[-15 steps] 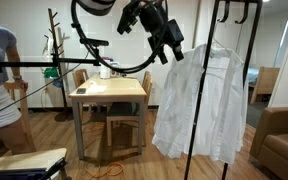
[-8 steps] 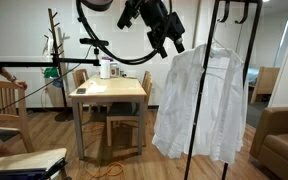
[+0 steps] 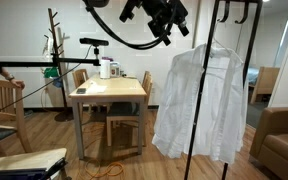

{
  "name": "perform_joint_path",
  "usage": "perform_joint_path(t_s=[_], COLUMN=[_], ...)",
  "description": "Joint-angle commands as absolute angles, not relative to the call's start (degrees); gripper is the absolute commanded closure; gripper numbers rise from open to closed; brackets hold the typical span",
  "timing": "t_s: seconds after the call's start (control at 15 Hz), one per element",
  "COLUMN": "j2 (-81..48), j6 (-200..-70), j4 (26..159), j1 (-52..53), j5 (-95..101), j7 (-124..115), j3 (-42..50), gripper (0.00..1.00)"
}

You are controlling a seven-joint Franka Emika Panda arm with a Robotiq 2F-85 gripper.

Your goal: Hang the white shirt closer to the brown top

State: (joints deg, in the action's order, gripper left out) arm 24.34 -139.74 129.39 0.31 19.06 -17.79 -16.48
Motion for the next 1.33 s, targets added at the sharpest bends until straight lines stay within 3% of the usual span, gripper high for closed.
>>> perform_joint_path(t_s=[0.0, 0.4, 0.87, 1.27], j2=[16.3, 4.5, 4.6, -7.8], j6=[-145.9, -156.5, -155.8, -160.9], j4=[120.7, 110.9, 111.5, 99.1], j1=[-0.9, -0.7, 0.1, 1.2], j5=[24.5, 32.4, 30.6, 34.2], j7=[-20.7, -21.5, -20.3, -22.8], j3=[-20.2, -22.5, -21.8, -22.8], gripper=[0.00, 0.00, 0.00, 0.00])
